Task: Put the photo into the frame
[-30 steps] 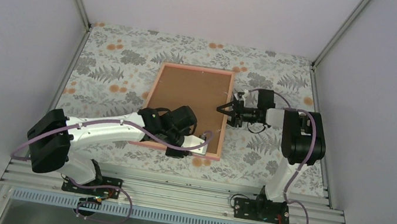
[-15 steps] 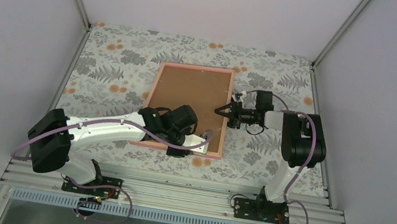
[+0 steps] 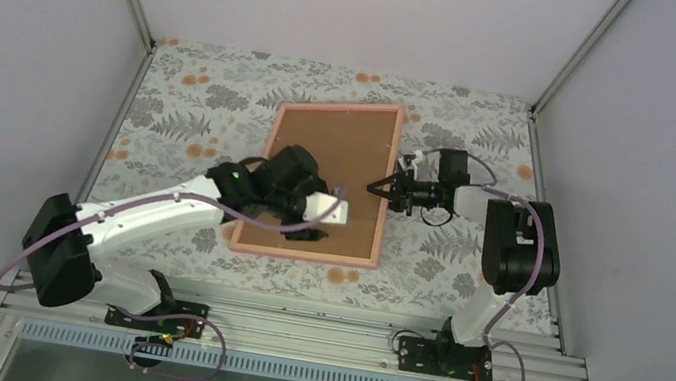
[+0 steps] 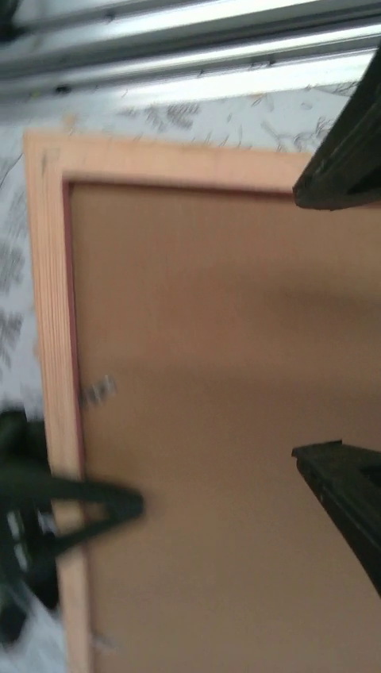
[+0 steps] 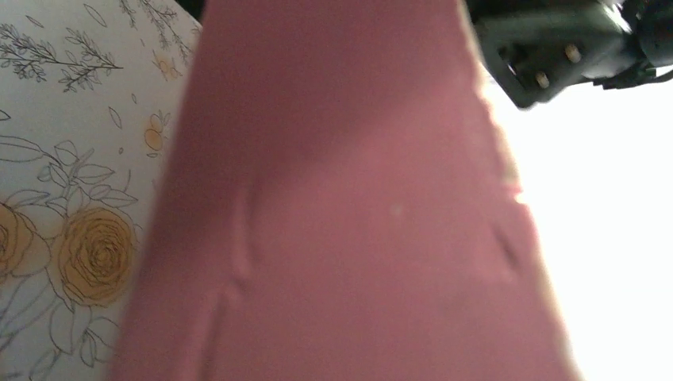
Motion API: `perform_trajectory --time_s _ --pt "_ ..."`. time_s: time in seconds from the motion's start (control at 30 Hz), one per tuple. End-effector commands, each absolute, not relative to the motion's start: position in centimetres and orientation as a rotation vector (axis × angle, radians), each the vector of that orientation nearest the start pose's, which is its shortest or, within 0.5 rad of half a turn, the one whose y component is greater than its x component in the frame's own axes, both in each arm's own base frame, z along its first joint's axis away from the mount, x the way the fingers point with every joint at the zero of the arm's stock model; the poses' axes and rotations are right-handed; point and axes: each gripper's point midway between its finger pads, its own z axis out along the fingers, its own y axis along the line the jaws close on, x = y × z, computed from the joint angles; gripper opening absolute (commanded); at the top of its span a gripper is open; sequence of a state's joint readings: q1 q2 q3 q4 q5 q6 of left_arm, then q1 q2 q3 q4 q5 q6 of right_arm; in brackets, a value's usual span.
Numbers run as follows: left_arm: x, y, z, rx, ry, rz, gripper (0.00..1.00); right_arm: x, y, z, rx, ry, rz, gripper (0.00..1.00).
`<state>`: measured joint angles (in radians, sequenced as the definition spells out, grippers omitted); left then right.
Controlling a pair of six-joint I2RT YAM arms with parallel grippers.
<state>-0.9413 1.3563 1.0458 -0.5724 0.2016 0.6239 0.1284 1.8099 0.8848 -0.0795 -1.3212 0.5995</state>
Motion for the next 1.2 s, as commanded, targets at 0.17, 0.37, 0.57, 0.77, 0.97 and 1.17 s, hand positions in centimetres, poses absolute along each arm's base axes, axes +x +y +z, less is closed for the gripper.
perform_trajectory --time_s 0.17,0.37,0.57,0.77,0.97,1.17 --pt "28.4 -25.9 26.1 1.371 1.734 -0.281 0.9 33.6 20.6 21.0 -0.283 2.23 1.945 0.04" --pt "32.0 -22.1 29.6 1.123 1.788 -0.25 0.96 36.0 20.1 24.7 -0.418 2.244 1.681 0.04" --pt "34.6 -18.2 32.4 0.876 1.843 -0.28 1.0 39.6 18.0 30.7 -0.646 2.169 1.123 0.04" --pt "36.4 -14.7 35.0 0.684 1.868 -0.379 1.0 40.1 16.1 38.6 -0.766 1.946 0.627 0.03" --pt "38.0 -11.6 36.3 0.544 1.882 -0.409 1.0 40.1 16.0 40.8 -0.844 1.818 0.106 0.03" --pt "39.3 -7.9 37.1 0.422 1.884 -0.39 1.0 38.9 17.9 38.8 -0.967 1.673 -0.338 0.03"
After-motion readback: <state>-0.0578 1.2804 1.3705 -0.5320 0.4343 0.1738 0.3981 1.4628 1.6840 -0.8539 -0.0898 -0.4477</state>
